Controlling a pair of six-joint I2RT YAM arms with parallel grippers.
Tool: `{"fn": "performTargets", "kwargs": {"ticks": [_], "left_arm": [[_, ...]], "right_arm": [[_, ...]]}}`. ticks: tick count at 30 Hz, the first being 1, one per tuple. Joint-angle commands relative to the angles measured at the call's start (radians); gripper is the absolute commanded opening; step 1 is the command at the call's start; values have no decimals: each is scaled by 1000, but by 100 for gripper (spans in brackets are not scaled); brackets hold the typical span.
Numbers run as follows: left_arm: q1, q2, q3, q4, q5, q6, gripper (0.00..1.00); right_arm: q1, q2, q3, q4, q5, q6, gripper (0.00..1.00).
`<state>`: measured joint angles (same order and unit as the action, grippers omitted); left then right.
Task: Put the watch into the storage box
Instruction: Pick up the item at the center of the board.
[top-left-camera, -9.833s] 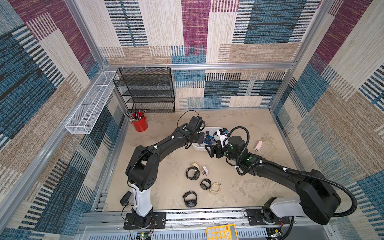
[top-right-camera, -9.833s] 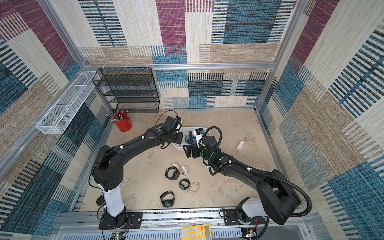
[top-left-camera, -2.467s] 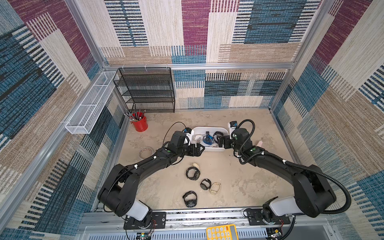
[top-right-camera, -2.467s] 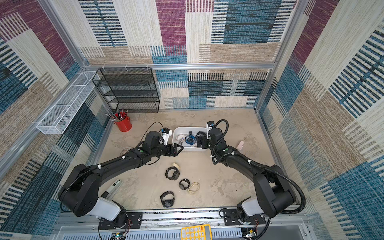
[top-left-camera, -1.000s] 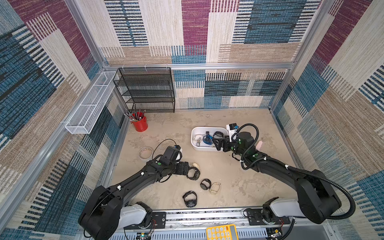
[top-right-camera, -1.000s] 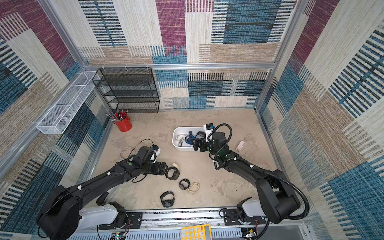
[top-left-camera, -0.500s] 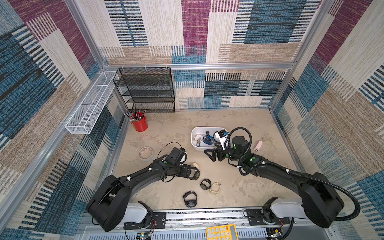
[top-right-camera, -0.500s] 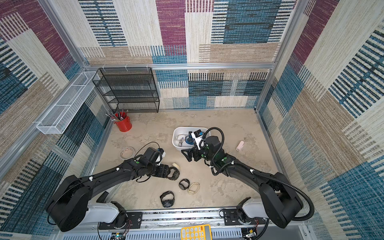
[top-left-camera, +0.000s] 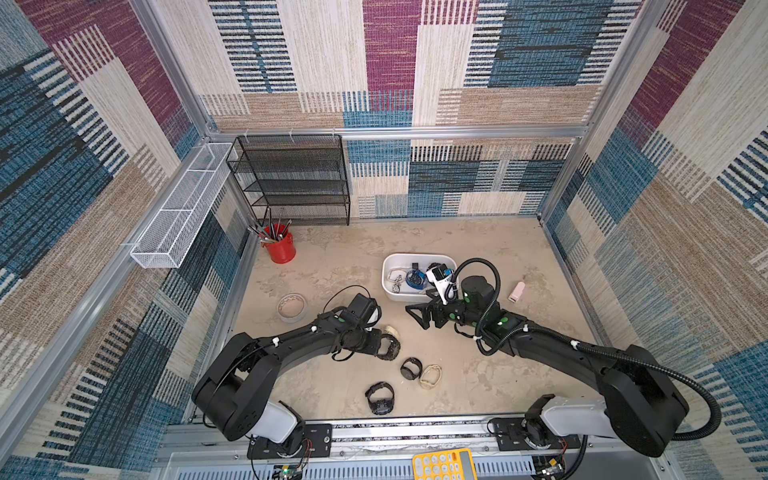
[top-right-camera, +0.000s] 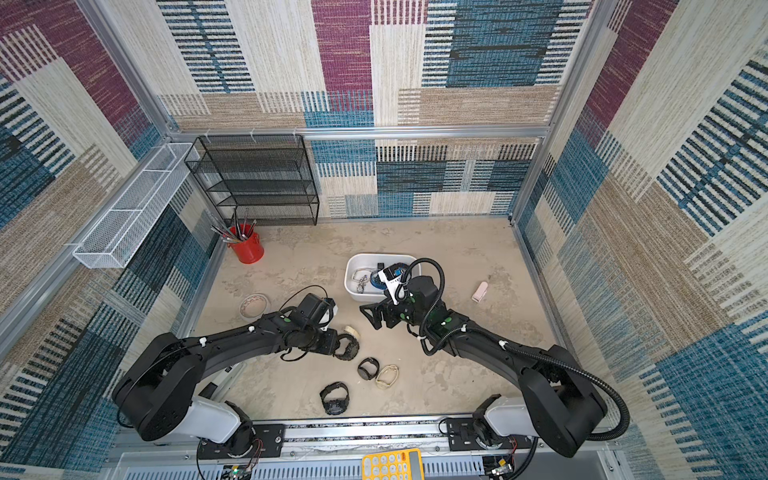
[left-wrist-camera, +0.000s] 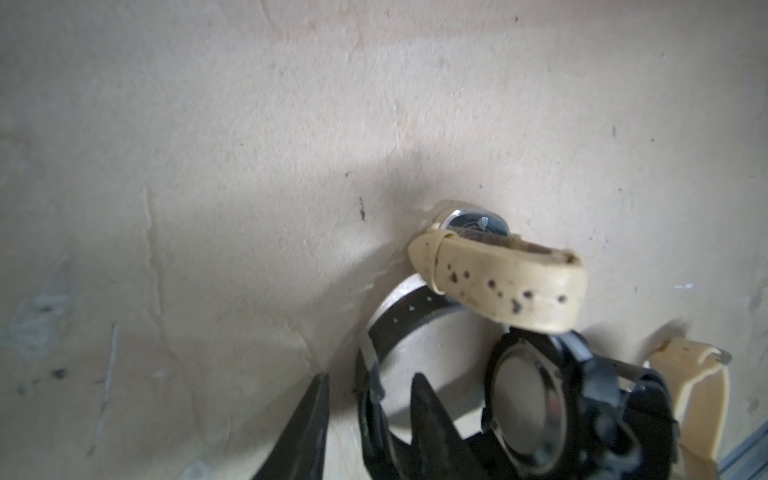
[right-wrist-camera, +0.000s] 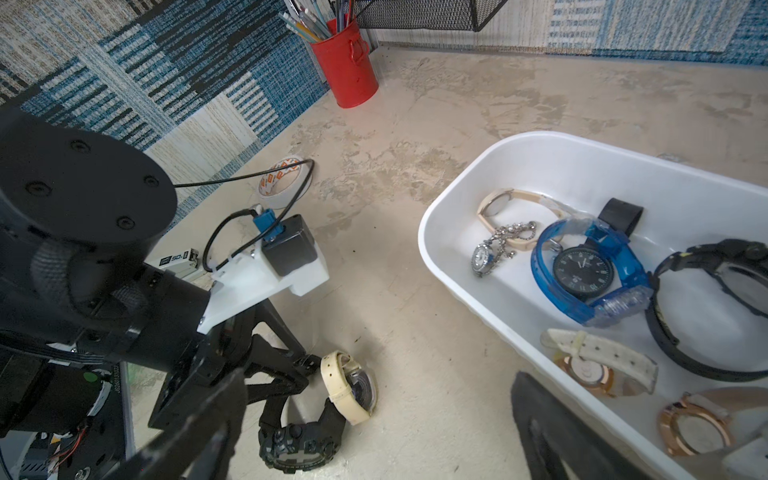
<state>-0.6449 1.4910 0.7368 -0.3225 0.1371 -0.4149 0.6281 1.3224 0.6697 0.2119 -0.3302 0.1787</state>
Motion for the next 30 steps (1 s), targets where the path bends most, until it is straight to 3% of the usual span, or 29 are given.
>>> {"fn": "performTargets", "kwargs": {"ticks": [1,10,30], "left_arm": [[-2,2,9,-6,-6,13,27],[-2,-27,22,-19,-11,16,0],[-3,-94,123,-46,-77,69,0]], "right_arm": [[8,9,2,15,-9,0,100],[23,38,13,33,-13,17,100],[29,39,3,57,6,46,100]]}}
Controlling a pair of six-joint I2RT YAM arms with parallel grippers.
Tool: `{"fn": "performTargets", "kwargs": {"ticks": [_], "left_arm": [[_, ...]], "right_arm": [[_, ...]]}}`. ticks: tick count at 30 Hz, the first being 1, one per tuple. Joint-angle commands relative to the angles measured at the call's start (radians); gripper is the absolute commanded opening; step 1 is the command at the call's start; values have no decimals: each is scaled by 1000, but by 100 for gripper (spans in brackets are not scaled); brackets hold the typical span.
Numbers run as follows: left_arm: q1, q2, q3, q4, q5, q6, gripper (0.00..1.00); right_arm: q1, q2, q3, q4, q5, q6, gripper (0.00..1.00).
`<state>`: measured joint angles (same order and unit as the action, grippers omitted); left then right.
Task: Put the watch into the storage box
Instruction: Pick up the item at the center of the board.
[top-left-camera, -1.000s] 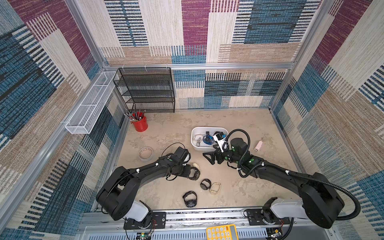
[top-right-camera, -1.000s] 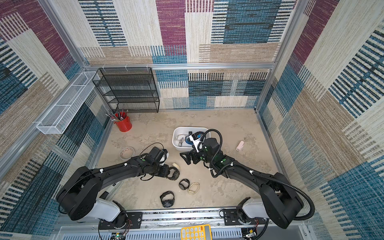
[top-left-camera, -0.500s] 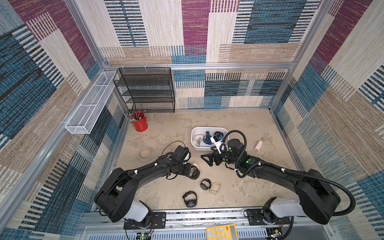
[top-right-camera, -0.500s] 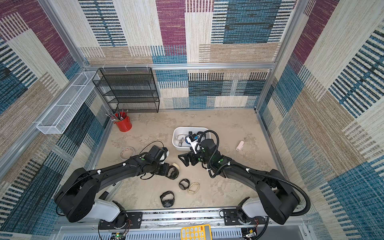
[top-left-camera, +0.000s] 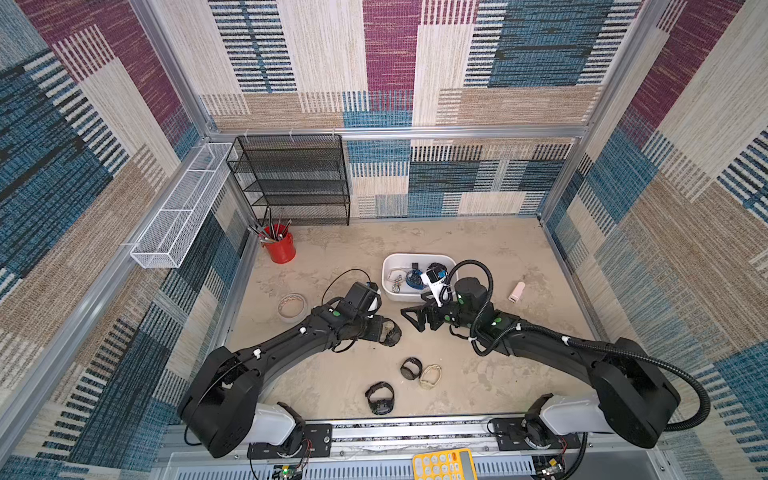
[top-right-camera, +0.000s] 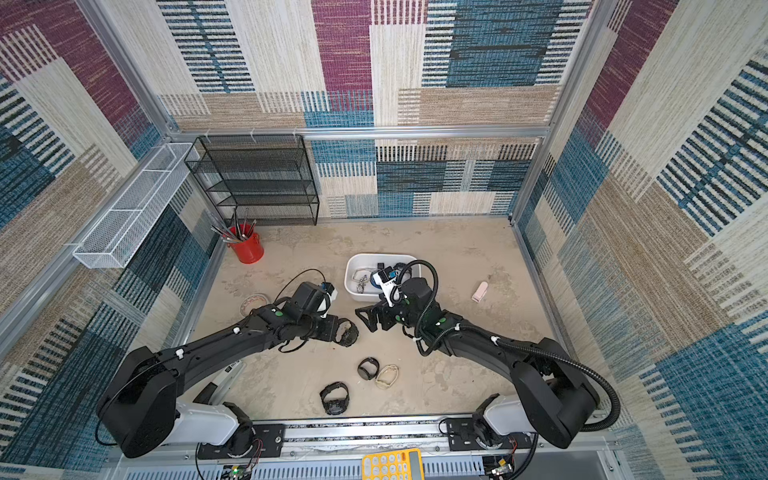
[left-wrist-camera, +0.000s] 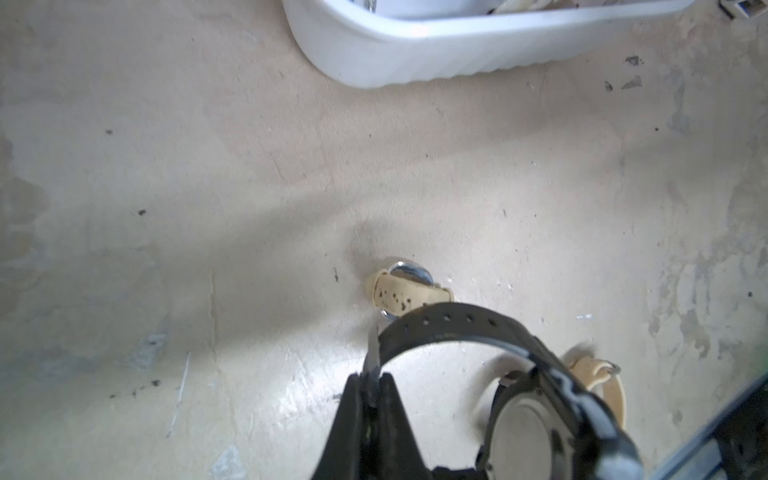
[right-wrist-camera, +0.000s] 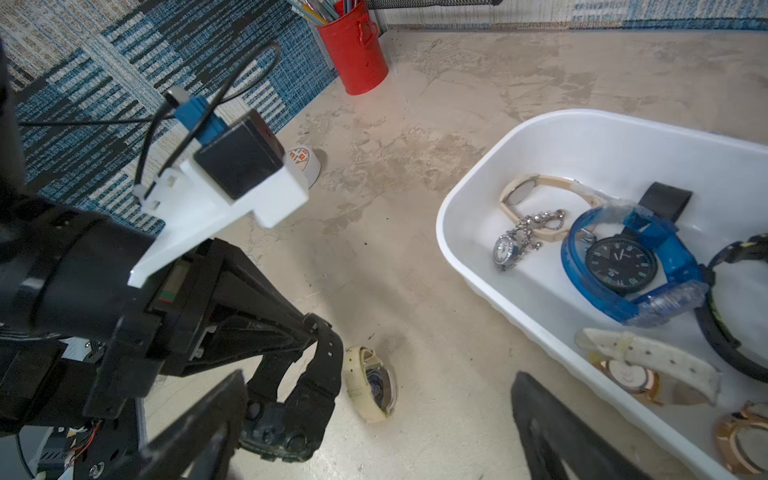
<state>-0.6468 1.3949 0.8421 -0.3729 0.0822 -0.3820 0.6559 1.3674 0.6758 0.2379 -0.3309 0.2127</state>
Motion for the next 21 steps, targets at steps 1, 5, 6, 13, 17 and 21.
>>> {"fn": "performTargets", "kwargs": {"ticks": [1,5,6,13,17,21], "left_arm": [[-1,8,28,10,-22,43,0],[-1,39,71,33,-29,61,0],[-1,50,85,41,-30,67,0],[-1,124,178,67,-69,106,0],[-1,164,226,73,-122,144,0],[-1,202,288,80,-166,187,0]], "right_arm": [[2,-7,-5,30,13,13,100],[2,-13,-9,25,28,23,100],[2,-16,-12,27,31,25,100],[2,-55,-37,35,89,67,100],[2,-88,-66,61,128,88,99],[1,-106,-74,59,161,102,100]]}}
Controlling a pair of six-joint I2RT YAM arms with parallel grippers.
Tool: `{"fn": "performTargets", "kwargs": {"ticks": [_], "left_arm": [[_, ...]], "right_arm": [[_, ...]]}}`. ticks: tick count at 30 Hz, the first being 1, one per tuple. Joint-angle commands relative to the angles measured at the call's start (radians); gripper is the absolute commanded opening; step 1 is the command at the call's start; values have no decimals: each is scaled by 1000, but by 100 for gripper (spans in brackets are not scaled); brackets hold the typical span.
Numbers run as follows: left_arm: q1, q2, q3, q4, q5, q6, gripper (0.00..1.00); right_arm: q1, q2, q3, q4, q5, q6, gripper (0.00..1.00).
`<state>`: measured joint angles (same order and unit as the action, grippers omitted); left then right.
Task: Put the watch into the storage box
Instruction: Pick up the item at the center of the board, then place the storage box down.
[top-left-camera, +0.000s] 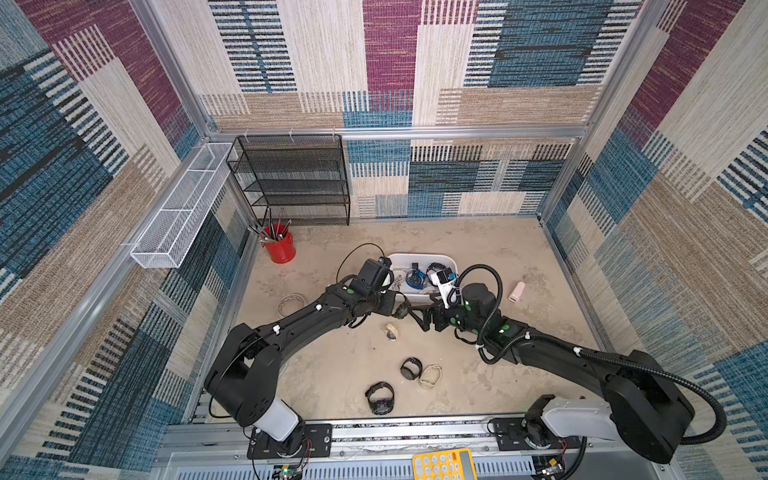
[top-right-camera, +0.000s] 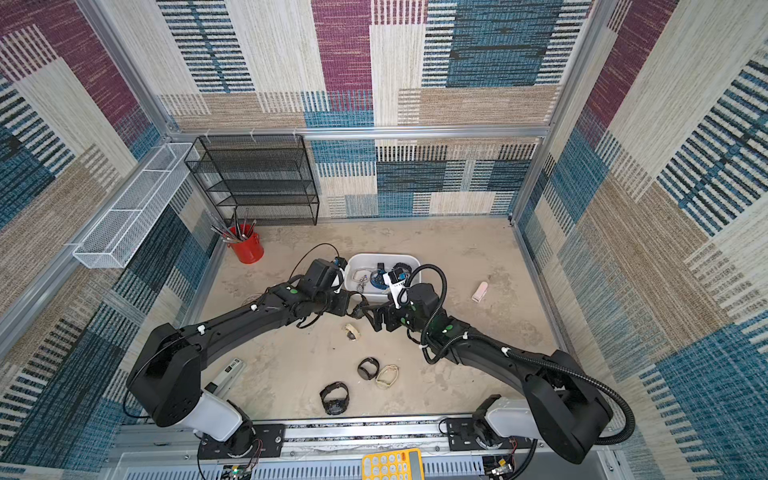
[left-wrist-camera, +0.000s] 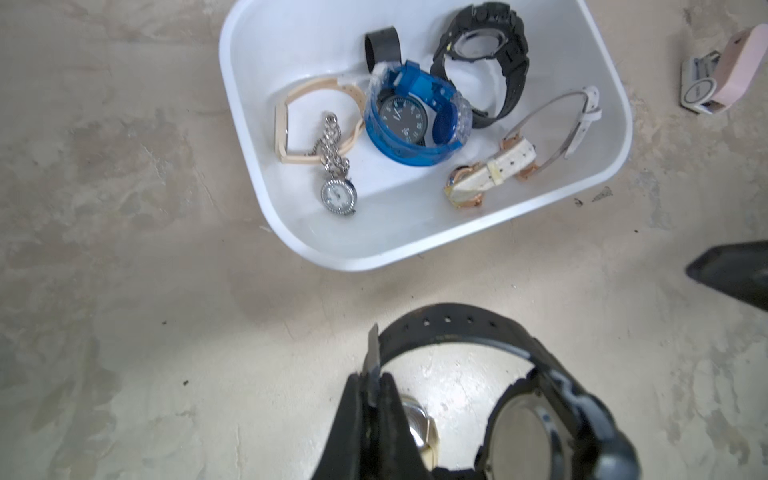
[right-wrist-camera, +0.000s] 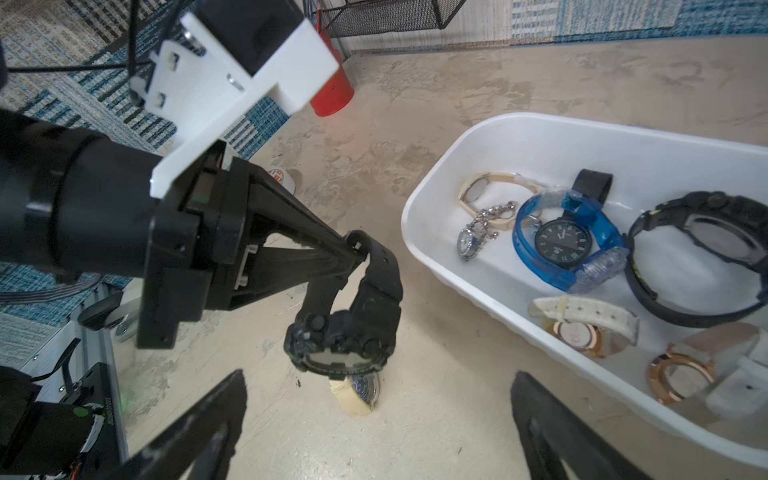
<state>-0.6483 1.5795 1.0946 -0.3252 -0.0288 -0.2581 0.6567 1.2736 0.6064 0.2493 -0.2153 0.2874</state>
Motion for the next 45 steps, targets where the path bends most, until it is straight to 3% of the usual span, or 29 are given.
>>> {"fn": "performTargets", "kwargs": {"ticks": [1,13,31,45], "left_arm": [[1,29,52,35,-60,74,0],[3,199,257,36,-190,190,0],[5,401,403,23,-218,207,0],[9,392,410,9,-189,162,37]], "right_arm": [[0,-14,-6,48,47,29,100],[0,-39,-23,56,88,32,100],[0,-48,-32,47,124,27,100],[-1,-17,4,53,104,26,100]]}}
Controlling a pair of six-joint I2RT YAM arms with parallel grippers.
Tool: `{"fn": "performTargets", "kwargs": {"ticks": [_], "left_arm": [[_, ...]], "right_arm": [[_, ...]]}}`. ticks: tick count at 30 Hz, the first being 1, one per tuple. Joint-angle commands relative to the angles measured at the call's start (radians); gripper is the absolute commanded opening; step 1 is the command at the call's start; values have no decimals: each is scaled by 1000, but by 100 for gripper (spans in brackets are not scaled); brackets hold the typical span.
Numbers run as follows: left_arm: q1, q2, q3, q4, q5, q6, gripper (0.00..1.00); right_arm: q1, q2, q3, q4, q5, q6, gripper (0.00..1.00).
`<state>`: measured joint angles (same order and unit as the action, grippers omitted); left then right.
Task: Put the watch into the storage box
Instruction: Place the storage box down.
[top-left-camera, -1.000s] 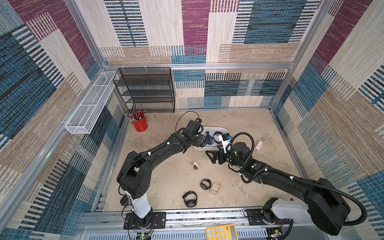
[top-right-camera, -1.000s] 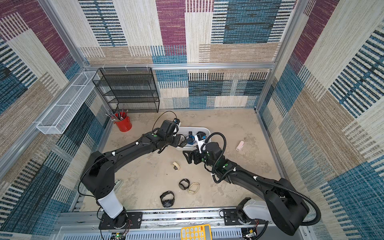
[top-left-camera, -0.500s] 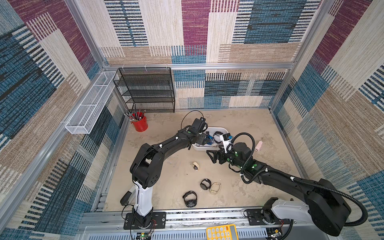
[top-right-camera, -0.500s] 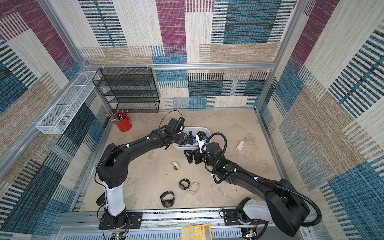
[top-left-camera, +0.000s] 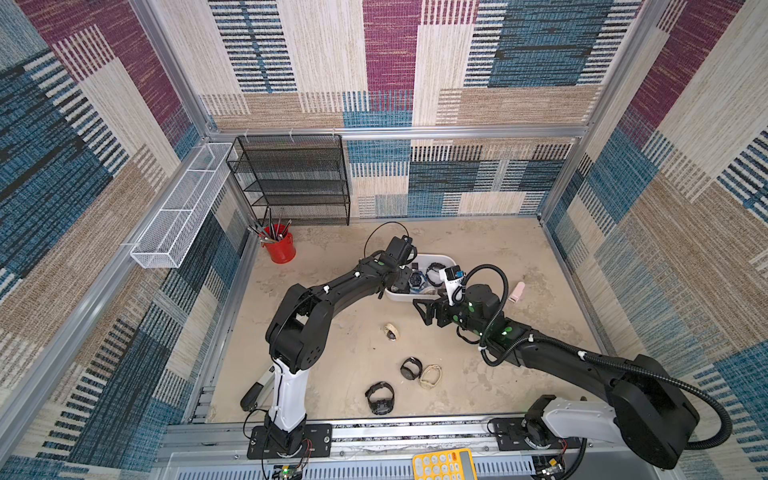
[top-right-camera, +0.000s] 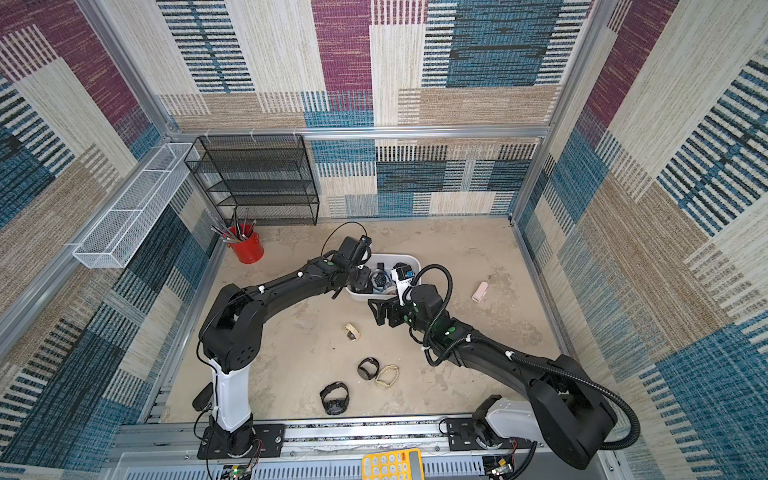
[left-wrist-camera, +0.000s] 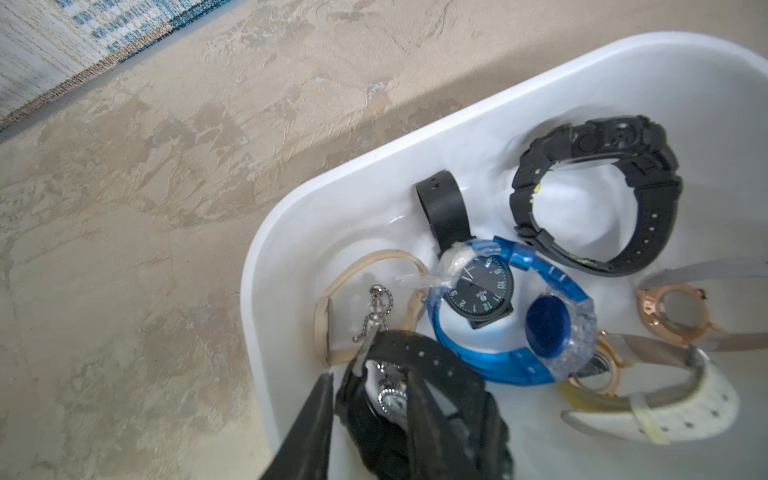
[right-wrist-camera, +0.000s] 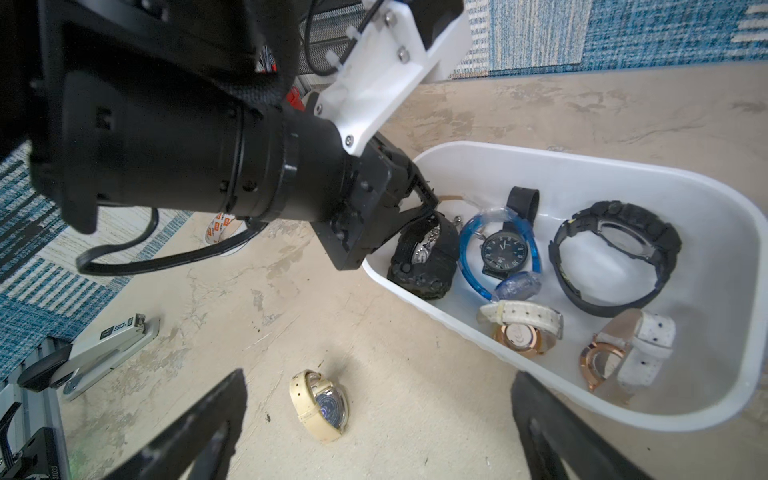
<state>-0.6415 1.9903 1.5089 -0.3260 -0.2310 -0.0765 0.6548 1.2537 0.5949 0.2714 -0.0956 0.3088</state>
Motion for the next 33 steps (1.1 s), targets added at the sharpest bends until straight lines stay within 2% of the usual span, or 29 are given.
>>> {"fn": "performTargets", "kwargs": {"ticks": [1,6,10,16,18,27,33], "left_arm": [[3,-28,-10,12,20,-27,40],[8,-67,-54,57,67,-44,56],[12,-107,-94,87,122,-77,75],[30,-149,-157,171,189,-121,86],[41,-164,-168,175,188,-144,99],[135,-301,-342,297,240,-234,99],[209,-445,-531,413,264,-297,99]], "right_arm": [[-1,2,18,30,-23,5,100],[0,6,9,50,-2,-5,100],[0,10,19,44,-28,6,100],[-1,6,6,47,-7,-3,100],[-1,-2,8,43,-17,2,100],[0,1,20,1,-9,-13,100],[2,37,33,-3,-29,-16,100]]}}
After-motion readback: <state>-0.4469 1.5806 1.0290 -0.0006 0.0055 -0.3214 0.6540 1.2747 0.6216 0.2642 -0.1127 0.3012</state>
